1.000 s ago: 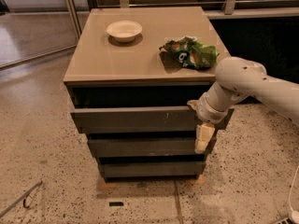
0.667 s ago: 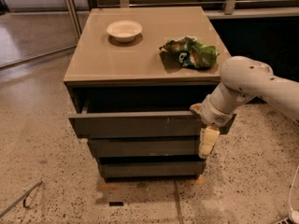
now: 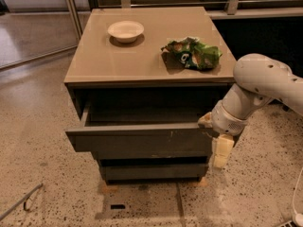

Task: Open top drawer

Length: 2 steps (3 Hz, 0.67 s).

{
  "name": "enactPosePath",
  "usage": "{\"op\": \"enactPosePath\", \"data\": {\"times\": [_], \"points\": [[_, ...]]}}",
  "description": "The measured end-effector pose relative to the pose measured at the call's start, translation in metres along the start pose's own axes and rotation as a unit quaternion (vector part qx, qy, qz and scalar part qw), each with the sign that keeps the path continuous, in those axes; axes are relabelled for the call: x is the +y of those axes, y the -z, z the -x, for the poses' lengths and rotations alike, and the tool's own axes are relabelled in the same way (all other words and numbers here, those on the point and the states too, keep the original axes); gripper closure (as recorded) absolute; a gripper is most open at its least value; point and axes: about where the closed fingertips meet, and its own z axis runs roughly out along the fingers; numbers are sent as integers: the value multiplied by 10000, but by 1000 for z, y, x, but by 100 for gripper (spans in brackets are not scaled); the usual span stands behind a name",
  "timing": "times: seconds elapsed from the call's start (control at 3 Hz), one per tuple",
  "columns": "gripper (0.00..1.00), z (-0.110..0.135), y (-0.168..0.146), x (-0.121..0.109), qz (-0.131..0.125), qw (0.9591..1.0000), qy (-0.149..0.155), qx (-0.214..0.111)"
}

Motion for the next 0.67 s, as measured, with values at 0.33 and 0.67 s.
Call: {"op": "enactPosePath", "data": {"times": [0.33,0.67], "points": [[0,0,7,24,340,9993,-46,123],[0,0,7,24,340,9993,-46,123]]}}
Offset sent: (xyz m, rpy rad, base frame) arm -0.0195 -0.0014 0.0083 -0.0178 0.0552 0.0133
